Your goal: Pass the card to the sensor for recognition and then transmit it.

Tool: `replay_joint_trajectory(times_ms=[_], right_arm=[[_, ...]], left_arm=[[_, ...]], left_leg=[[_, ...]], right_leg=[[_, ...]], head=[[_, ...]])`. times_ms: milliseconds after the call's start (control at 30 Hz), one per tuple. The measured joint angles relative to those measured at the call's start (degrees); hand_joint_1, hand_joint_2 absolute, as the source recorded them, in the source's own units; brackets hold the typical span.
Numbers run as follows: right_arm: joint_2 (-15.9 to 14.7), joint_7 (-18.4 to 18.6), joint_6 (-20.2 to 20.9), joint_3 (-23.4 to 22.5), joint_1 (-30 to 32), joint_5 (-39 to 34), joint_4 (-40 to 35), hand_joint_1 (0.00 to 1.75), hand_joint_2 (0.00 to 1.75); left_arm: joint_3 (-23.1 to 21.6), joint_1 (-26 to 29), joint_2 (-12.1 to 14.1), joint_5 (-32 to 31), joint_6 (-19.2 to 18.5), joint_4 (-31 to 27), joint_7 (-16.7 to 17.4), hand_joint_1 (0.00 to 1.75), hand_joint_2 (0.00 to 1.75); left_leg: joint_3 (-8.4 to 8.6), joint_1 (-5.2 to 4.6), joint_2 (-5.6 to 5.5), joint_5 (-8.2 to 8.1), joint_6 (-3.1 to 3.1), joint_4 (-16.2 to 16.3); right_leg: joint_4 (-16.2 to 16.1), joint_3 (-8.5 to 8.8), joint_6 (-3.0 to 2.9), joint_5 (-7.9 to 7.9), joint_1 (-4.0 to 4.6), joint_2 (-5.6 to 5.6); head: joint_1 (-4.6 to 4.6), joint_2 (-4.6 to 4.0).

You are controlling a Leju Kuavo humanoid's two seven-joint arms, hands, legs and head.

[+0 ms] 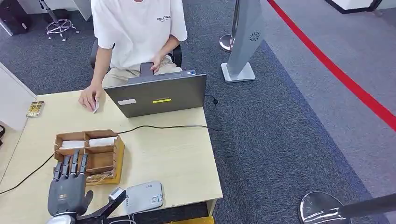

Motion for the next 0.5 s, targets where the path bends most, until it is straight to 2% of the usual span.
replay_joint_trajectory(times_ms=[500], right_arm=[[0.0, 0.0, 0.1, 0.0, 0.0, 0.3, -0.2, 0.00, 1.75]], left_arm=[[0.0, -0.5, -0.1, 0.0, 0.0, 0.0, -0.4, 0.00, 1.75]], left_leg=[[0.00, 0.00, 0.00, 0.00, 0.00, 0.0]], right_leg=[[0.0, 0.00, 0.00, 0.00, 0.00, 0.00]], head=[[0.00, 0.00]])
